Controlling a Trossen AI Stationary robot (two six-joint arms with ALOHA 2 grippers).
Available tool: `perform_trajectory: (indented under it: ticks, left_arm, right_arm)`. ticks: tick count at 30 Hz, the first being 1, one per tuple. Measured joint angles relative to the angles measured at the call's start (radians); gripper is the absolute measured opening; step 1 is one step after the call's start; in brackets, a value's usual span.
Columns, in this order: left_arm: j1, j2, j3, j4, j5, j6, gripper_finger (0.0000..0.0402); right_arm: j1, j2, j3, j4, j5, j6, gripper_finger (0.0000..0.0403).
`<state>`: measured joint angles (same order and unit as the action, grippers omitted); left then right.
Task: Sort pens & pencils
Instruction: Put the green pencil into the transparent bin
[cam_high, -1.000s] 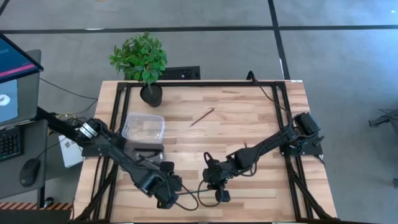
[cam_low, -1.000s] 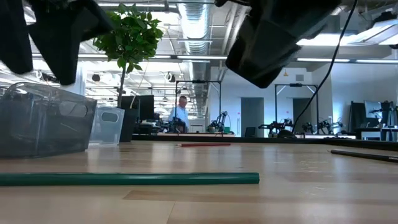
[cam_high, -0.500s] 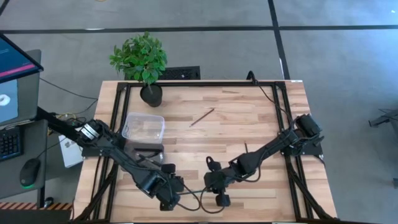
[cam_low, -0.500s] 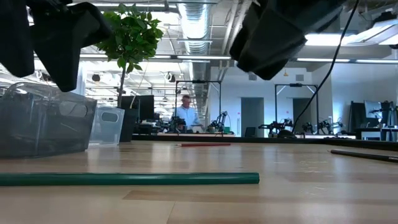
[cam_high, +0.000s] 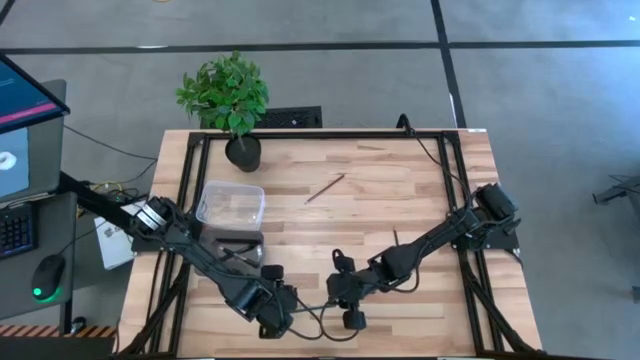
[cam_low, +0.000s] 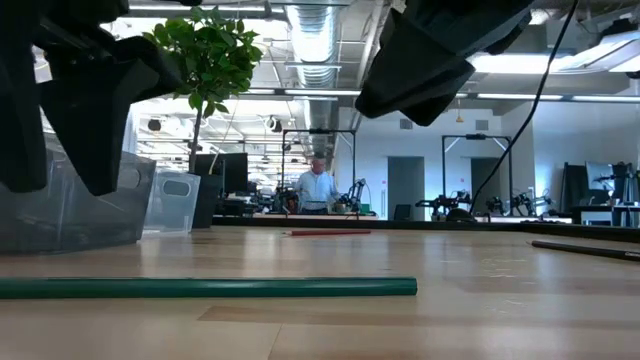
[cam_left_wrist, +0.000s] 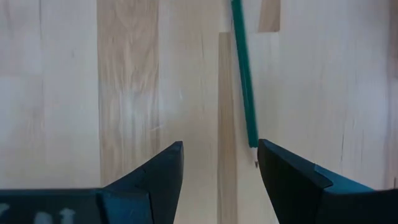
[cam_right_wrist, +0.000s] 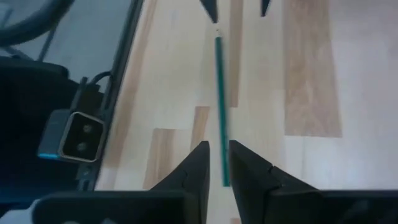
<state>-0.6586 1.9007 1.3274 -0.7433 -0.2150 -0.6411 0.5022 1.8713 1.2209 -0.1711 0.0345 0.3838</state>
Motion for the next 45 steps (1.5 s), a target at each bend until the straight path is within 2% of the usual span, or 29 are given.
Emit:
perform_trajectory:
  ticks: [10,16,21,29,45]
  left_arm:
    - [-0.004,0.000,-0.001,0.020,0.020,-0.018,0.0197]
    - [-0.004,0.000,-0.001,0.031,0.019,-0.020,0.0197]
    - [-0.004,0.000,-0.001,0.050,0.018,-0.027,0.0197]
    - [-0.004,0.000,-0.001,0.054,0.016,-0.029,0.0197]
    - [-0.004,0.000,-0.001,0.054,0.012,-0.029,0.0197]
  right_arm:
    - [0.003,0.082,0.001,0.006,0.019,0.001,0.0199]
    - [0.022,0.132,-0.002,0.015,0.019,0.000,0.0235]
    - [0.036,0.154,-0.003,0.011,0.048,0.009,0.0232]
    - [0.037,0.164,0.001,0.004,0.095,0.020,0.0199]
    - [0.042,0.164,0.000,-0.025,0.097,0.020,0.0145]
